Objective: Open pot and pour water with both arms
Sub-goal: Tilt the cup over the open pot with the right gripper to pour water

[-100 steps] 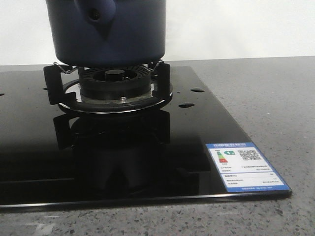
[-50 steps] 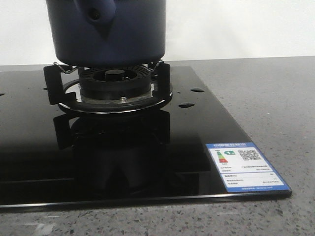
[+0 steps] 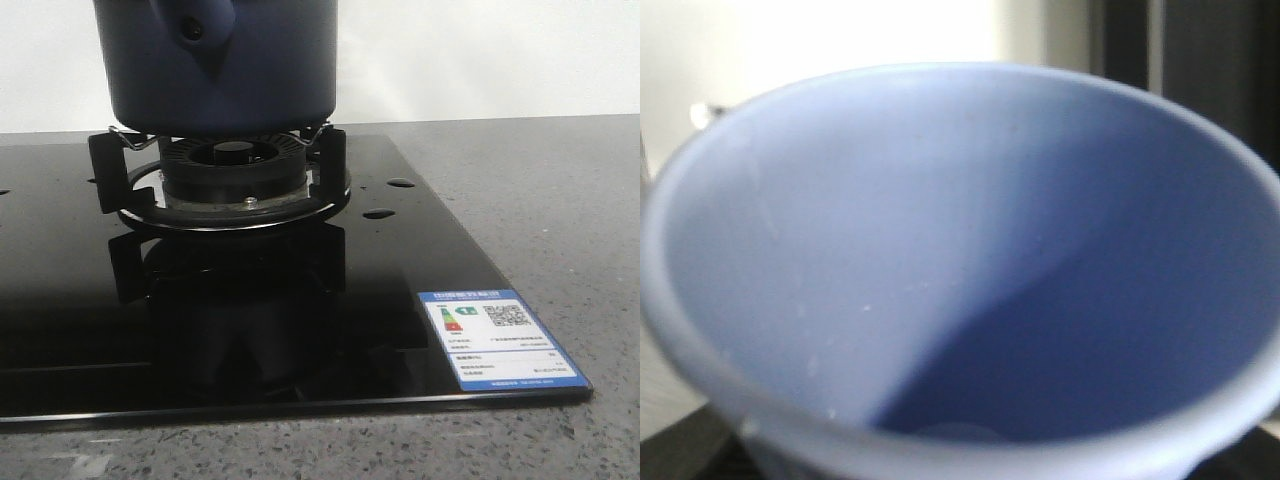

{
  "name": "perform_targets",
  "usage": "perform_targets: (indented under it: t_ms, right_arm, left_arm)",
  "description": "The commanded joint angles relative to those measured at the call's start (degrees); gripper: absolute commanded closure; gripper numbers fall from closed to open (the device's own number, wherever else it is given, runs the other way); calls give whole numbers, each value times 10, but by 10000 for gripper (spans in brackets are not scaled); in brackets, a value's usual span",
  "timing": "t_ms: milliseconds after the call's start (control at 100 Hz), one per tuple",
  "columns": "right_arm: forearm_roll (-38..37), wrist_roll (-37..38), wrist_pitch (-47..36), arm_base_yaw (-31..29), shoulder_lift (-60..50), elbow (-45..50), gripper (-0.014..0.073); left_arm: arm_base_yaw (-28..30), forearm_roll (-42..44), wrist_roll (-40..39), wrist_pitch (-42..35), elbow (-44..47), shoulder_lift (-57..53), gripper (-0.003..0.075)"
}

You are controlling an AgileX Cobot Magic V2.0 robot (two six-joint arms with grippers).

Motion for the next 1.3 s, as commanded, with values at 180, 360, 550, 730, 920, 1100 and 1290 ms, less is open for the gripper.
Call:
perform_targets:
  t_ms: [180, 360, 550, 730, 920, 1100, 1290]
  right_arm:
    - [152, 121, -67, -52, -110, -3, 286]
    - [176, 237, -221, -153, -187, 82, 286]
    - [185, 313, -388, -297, -250, 190, 286]
    - [259, 314, -557, -440, -267, 292, 286]
    - [278, 297, -697, -554, -251, 396, 287]
    - [354, 211, -740, -580, -201, 457, 287]
    - [359, 180, -767, -580, -133, 470, 287]
  left_arm:
    - [3, 1, 0, -57, -22, -15, 363]
    - [3, 1, 0, -57, -22, -15, 363]
    - [3, 1, 0, -57, -22, -15, 363]
    - [2, 1, 0, -56, -22, -15, 363]
    - [-22, 1, 0, -61, -22, -15, 363]
    - [-29, 1, 0, -64, -22, -15, 363]
    - [-29, 1, 0, -64, -22, -15, 363]
